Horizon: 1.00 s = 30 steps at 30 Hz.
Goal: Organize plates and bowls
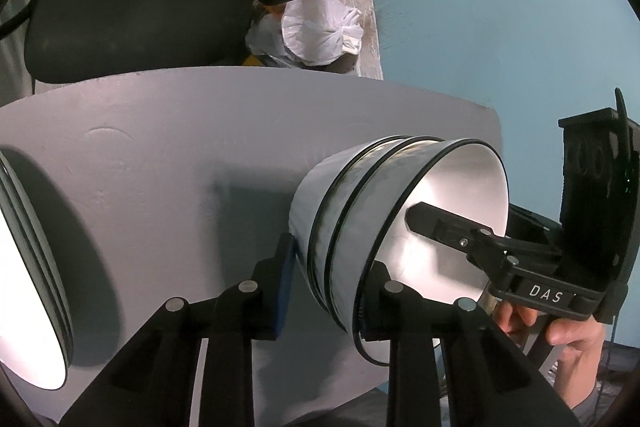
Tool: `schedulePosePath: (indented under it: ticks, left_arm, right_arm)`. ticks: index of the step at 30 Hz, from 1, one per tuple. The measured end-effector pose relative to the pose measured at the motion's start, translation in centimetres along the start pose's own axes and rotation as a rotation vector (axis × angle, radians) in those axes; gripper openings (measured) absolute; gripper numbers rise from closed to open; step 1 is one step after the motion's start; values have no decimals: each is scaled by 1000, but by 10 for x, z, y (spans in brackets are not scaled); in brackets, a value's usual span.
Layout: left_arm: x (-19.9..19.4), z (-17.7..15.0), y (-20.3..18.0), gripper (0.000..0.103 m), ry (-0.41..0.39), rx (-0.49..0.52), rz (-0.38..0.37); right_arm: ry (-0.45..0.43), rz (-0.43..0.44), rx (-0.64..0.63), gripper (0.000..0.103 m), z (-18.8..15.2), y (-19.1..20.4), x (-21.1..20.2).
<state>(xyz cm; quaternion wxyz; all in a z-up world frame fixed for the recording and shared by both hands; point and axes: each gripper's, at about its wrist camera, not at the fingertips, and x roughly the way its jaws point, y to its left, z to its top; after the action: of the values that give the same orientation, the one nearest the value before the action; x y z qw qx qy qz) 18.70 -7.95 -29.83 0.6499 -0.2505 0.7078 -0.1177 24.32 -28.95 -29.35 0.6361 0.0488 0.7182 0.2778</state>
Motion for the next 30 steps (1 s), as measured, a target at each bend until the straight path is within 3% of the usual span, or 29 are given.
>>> schedulePosePath:
  ticks: [12,18,30]
  left_arm:
    - [3,3,4,26,3,-14,-3]
    - [-1,1,7,27,-1,-9,6]
    - [-8,-6,7,26,-8,-23,24]
  right_arm:
    - [98,62,48,48,3,-2,9]
    - [56,43,67,26,0,-7,-3]
    - [61,27,63,24,0,-5,-3]
